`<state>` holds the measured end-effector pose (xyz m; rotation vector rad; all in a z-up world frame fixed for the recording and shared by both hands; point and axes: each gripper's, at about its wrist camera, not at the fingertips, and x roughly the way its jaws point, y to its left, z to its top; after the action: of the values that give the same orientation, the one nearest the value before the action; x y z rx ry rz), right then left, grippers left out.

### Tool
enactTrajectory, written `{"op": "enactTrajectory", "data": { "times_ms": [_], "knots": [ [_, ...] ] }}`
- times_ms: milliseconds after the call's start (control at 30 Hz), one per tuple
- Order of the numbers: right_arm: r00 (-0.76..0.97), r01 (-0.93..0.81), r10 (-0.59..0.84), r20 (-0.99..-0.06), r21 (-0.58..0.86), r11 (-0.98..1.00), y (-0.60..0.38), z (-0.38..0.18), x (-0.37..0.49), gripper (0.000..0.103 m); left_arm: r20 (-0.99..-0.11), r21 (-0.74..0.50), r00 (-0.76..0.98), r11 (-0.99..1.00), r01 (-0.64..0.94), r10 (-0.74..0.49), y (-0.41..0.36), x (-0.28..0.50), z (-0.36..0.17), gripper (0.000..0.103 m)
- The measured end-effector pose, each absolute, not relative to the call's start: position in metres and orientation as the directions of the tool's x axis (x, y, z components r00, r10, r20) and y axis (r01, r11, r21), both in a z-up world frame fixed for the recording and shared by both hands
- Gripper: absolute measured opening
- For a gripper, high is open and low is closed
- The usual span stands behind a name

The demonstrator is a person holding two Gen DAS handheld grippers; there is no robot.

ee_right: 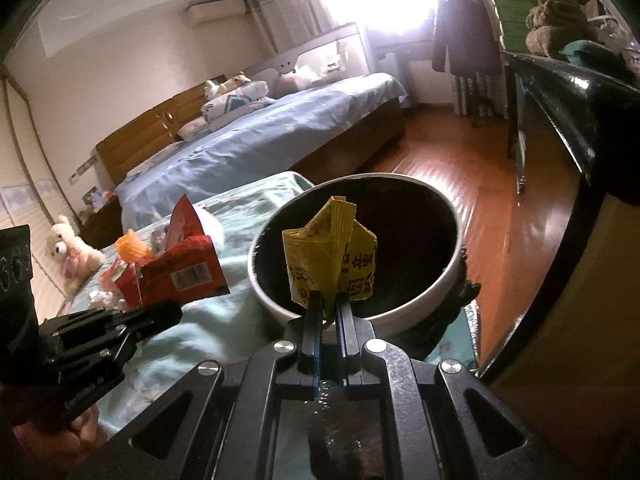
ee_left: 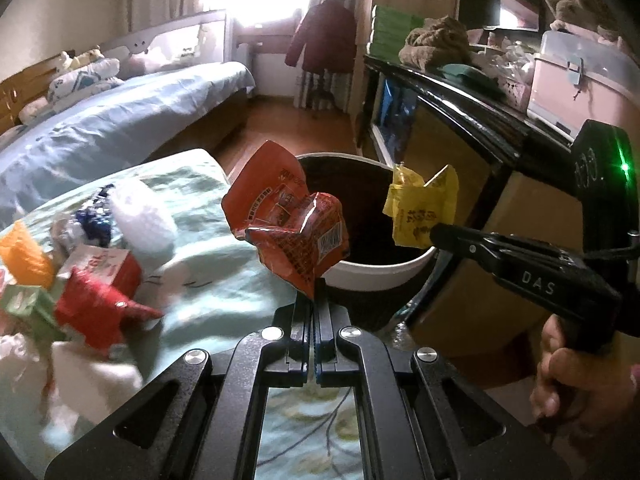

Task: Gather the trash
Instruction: 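Carry both held bags over the black-and-white trash bin, then open the left gripper dropping the red bag while the right gripper drops the yellow bag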

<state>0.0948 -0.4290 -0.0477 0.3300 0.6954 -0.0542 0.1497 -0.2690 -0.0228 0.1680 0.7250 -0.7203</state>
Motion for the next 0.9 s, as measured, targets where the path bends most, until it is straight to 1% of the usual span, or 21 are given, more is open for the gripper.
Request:
{"op": "enactTrajectory", "data": {
  "times_ms": [367,900],
  "knots": [
    [0.743,0.203,0.015,-0.669,0.246,0.948,-0.446,-0.054,0.116,0.006,-0.674,-0.11,0.492,0.733,0.671,-0.552,-0.295,0.173,-0.024,0.0],
    [0.727,0.223,0.004,-0.687,0.243,0.944,-0.462,-0.059,0.134,0.006,-0.695,-0.126,0.453,0.716,0.687,-0.558,-0.316,0.19,-0.028,0.001]
  ]
}}
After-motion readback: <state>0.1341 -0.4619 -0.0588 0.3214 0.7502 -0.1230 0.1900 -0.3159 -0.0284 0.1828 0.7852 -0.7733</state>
